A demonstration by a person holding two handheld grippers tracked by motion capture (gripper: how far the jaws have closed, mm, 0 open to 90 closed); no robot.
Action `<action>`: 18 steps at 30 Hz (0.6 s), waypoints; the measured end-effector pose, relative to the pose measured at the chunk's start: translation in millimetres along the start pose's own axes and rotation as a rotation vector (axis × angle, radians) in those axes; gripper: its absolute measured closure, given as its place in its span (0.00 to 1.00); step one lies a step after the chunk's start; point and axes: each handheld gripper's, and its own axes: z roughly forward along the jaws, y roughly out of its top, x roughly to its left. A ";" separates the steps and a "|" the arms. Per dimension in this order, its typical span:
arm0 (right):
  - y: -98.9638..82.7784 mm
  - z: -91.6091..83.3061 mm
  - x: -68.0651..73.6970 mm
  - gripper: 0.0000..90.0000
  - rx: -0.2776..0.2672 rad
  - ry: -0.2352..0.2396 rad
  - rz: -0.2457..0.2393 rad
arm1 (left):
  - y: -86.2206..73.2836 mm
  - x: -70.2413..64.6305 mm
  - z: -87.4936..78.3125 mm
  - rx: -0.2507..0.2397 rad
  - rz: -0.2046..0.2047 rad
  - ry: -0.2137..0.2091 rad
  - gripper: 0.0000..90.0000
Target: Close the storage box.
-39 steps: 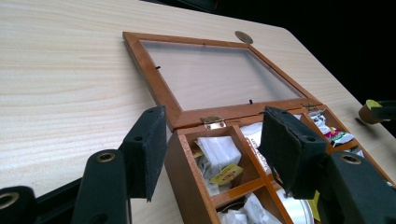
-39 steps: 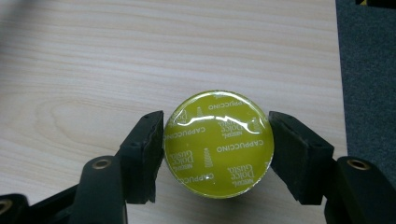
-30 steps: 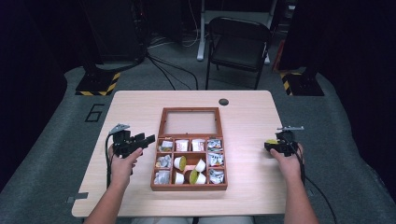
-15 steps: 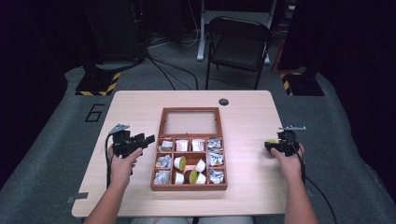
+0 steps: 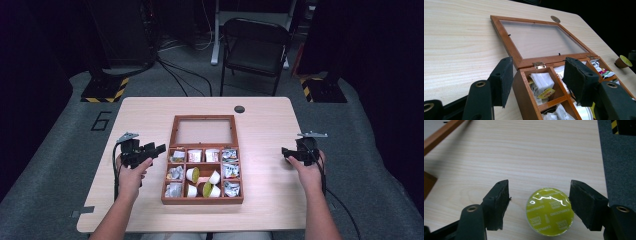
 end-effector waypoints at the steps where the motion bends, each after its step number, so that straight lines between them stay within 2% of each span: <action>1: 1.0 -1.1 2.4 0.36 -0.001 0.007 -0.006 | 0.0 -0.1 0.6 0.005 0.001 0.000 0.46; 9: 4.2 -6.6 20.6 0.36 -0.031 0.058 -0.045 | 0.8 -1.6 8.2 0.014 0.022 0.018 0.43; 14: 5.9 -8.4 29.9 0.36 -0.035 0.079 -0.082 | 0.6 -3.4 11.9 0.022 0.041 0.015 0.43; 18: 6.5 -8.9 36.2 0.37 -0.038 0.088 -0.095 | 0.9 -3.5 13.0 0.023 0.038 0.004 0.42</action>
